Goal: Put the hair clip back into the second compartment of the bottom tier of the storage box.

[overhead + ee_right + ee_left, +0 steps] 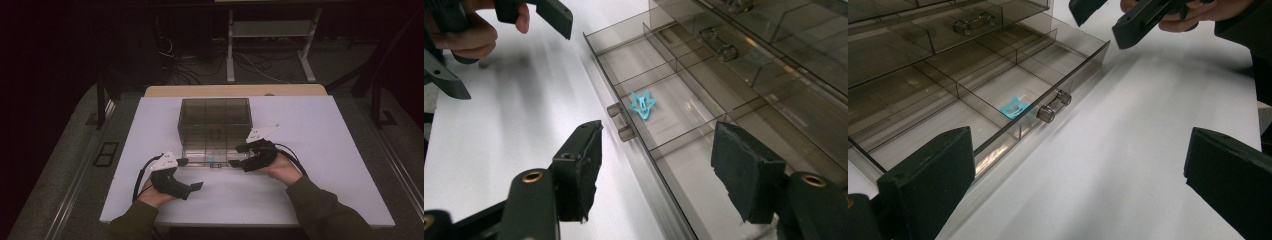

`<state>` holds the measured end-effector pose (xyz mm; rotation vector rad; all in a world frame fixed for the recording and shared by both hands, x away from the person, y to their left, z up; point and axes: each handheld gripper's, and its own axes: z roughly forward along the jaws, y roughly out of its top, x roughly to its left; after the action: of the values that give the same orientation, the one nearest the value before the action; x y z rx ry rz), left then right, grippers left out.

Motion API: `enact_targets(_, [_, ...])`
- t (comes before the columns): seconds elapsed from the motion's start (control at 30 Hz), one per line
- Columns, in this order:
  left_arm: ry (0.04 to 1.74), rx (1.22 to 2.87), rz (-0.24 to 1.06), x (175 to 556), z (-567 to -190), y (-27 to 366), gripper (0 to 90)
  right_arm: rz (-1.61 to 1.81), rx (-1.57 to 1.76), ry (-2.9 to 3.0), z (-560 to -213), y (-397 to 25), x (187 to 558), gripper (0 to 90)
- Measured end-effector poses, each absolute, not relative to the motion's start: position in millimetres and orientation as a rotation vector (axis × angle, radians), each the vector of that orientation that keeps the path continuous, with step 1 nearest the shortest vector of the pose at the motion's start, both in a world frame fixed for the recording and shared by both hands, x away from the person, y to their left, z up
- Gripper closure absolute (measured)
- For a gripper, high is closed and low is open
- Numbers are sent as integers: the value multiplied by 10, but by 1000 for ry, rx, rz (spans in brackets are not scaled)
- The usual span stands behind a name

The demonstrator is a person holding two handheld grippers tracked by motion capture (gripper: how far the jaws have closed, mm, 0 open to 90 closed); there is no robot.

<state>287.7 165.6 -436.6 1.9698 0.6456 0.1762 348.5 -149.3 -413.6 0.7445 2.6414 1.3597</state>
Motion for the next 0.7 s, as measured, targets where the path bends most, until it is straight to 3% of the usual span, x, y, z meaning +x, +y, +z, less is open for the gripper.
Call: enact_targets(0.7, [652, 1966, 167, 2878, -4380, 1673, 0, 1349, 843, 2525, -4176, -1874, 3309, 273])
